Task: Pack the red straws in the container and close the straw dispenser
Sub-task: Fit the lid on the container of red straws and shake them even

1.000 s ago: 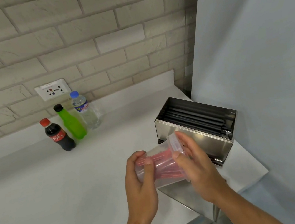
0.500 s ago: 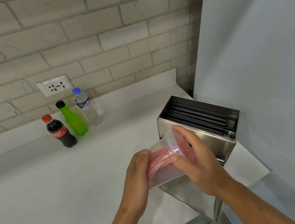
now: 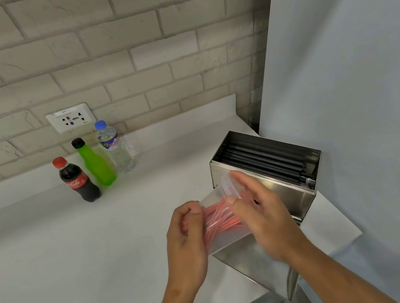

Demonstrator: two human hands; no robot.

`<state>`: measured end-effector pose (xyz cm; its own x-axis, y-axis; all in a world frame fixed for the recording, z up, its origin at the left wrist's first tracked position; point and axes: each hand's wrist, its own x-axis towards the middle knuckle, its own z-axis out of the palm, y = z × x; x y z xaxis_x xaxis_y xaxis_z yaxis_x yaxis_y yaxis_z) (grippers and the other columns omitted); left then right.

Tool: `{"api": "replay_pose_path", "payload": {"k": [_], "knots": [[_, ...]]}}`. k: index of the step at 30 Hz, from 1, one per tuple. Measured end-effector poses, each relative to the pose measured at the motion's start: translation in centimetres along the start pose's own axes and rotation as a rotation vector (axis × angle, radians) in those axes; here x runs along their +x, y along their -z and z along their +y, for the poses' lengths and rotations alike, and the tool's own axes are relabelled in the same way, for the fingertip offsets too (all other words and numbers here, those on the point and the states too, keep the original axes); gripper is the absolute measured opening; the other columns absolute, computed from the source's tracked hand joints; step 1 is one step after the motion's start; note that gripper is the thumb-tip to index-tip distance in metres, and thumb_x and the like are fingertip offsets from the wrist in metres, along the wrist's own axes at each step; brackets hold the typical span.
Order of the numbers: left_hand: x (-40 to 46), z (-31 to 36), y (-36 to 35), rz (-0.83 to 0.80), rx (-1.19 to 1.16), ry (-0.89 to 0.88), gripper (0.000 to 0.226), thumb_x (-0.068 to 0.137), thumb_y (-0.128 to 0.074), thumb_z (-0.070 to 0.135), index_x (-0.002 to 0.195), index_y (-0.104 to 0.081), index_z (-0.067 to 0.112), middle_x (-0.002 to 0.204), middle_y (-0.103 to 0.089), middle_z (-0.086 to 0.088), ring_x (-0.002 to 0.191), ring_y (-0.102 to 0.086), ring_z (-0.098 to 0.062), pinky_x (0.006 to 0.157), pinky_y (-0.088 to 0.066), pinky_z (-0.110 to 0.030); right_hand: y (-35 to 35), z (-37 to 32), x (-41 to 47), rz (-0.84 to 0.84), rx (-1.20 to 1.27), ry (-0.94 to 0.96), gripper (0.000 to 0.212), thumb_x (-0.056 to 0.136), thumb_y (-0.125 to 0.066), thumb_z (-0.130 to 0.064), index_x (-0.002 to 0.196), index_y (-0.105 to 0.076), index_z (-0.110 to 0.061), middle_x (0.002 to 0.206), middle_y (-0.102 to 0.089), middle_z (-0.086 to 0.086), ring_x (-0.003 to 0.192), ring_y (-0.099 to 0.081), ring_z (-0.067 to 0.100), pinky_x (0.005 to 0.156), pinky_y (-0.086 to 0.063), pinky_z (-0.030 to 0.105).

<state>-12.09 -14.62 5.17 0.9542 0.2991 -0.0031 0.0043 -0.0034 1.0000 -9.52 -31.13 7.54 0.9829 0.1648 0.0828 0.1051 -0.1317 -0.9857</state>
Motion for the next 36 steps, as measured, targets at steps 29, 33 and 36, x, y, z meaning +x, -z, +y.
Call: {"api": "replay_pose_path", "payload": {"k": [29,33,36], "knots": [[1.0,1.0,0.6,-0.142,-0.154,0.319,0.053,0.097,-0.047,0.059,0.110,-0.077,0.017,0.111,-0.078,-0.015,0.106,-0.074,-0.036,0.102,-0.053,-0.062,1.0,0.0,0.6,-0.113,-0.236,0.424,0.068,0.086,-0.069,-0.033,0.148,-0.052,-0.009,0.155,-0.049,0.010,0.148,-0.045,0.023,0.118,-0.040,0.034],[0.2,1.1,-0.3,0.019,-0.096,0.143,0.045,0.093,-0.049,0.058,0.102,-0.075,0.023,0.097,-0.079,-0.004,0.092,-0.075,-0.025,0.081,-0.059,-0.037,0.4,-0.4,0.6,-0.041,-0.169,0.385,0.062,0.090,-0.065,-0.033,0.148,-0.053,-0.012,0.152,-0.053,0.005,0.146,-0.048,0.022,0.116,-0.043,0.035],[-0.1,0.7,-0.5,0.094,-0.077,0.040,0.031,0.100,-0.055,0.052,0.106,-0.072,0.026,0.097,-0.076,0.003,0.090,-0.074,-0.020,0.072,-0.057,-0.022,0.0,-0.5,0.6,-0.020,-0.047,0.266,0.059,0.093,-0.063,-0.039,0.148,-0.053,-0.021,0.150,-0.057,0.001,0.142,-0.053,0.022,0.114,-0.048,0.045]]}}
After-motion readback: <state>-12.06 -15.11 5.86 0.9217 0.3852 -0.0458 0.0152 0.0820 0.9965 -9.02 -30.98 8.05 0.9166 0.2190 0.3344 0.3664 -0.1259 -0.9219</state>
